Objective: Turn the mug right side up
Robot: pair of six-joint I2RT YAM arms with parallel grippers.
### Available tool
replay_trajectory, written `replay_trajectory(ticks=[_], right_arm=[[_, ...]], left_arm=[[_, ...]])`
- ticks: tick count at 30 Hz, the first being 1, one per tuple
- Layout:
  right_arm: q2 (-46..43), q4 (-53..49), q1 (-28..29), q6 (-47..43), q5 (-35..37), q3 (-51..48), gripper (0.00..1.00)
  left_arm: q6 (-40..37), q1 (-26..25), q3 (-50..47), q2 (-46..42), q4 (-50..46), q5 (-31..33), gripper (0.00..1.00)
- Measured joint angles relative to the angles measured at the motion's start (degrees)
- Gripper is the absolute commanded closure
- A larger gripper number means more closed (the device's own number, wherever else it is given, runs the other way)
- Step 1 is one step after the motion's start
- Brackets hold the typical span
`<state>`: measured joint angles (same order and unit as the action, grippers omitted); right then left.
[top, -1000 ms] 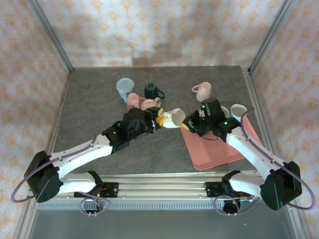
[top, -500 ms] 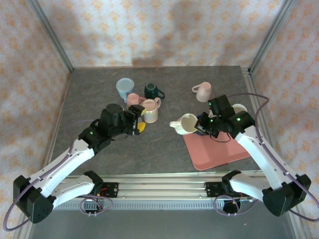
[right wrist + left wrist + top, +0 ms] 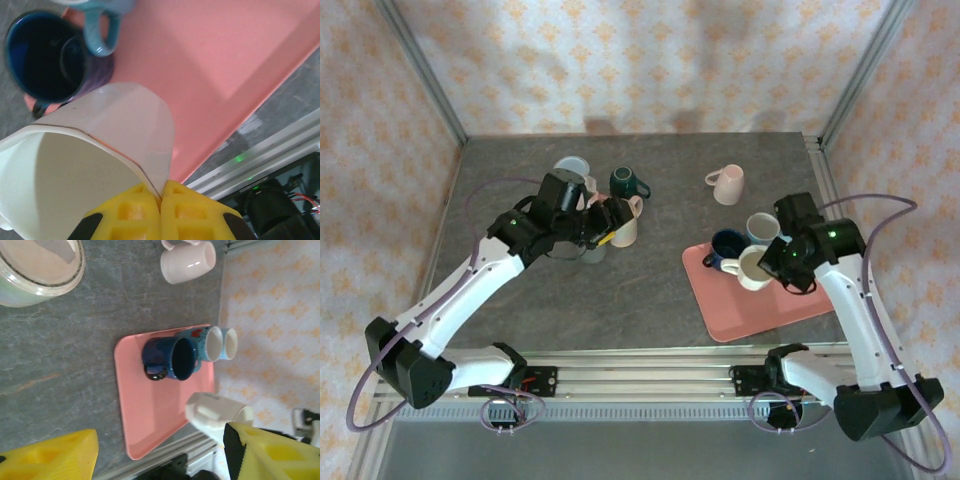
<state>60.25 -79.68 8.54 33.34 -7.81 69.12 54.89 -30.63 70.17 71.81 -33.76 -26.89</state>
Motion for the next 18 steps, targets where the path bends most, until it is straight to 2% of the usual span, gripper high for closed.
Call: replay_trajectory(ticks=[12,15,18], right_arm=[[1.86,4.46,-31.43,-10.49,-1.46,-5.53,1.00],[2.84,7.80,-36.06,-11.37,-2.49,-6.60,1.00],[4.63,11.37,-37.99,-11.63,-3.21,-7.56,1.00]], left_arm=[[-7.39,0.00,-0.55,-0.22,-1.53,-0.11,0.32],[-9.20,0.00,-1.53,-1.14,-1.16,-0.11,0.32],[-11.67,0.00,-1.99,-1.92,-0.79,-0.04,0.32]])
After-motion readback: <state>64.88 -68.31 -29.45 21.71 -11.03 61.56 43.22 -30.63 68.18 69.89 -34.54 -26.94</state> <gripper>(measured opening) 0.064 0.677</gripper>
